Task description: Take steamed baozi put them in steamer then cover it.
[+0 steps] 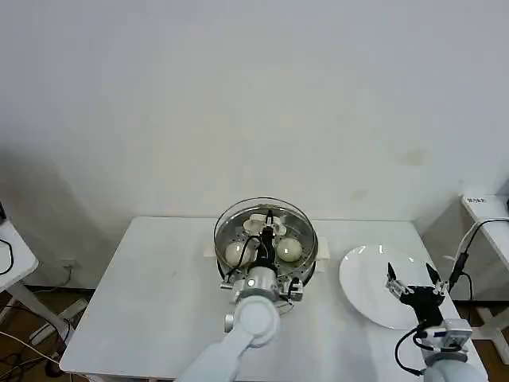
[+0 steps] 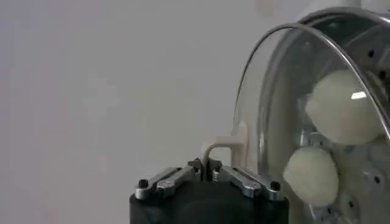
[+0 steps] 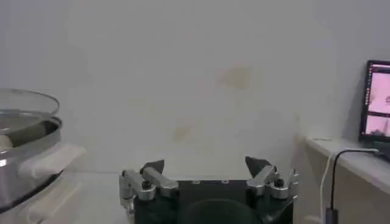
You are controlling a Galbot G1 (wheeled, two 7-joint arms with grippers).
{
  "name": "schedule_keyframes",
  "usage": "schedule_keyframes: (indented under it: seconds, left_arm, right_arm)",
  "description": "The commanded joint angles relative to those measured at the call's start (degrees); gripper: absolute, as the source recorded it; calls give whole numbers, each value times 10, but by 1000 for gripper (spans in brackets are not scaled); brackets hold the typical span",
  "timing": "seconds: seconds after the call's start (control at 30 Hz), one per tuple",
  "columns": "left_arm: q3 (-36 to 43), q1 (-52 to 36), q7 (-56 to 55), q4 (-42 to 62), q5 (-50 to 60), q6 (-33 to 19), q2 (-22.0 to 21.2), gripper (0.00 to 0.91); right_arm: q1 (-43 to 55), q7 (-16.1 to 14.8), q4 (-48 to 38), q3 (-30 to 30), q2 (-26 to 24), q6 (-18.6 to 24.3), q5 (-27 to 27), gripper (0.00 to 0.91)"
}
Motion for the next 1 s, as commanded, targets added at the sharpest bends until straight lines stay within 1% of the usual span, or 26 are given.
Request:
schedule_keyframes:
  seconds: [0.03, 0.27, 0.5, 1.0]
  left_arm:
    - [-5, 2, 13, 10, 22, 8, -20, 0]
    - [-2, 14, 12, 6, 27, 7, -30, 0]
    - [-5, 18, 10, 11, 32, 6, -24, 0]
    - [-12, 28, 6, 20, 26, 0, -39, 0]
  right_arm:
    - [5, 0, -6, -1, 2, 3, -3, 907]
    - [5, 0, -7, -2, 0, 5, -5, 907]
    - [6, 0, -6, -3, 0, 5, -4, 907]
    - [4, -1, -7, -2, -1, 7, -5, 907]
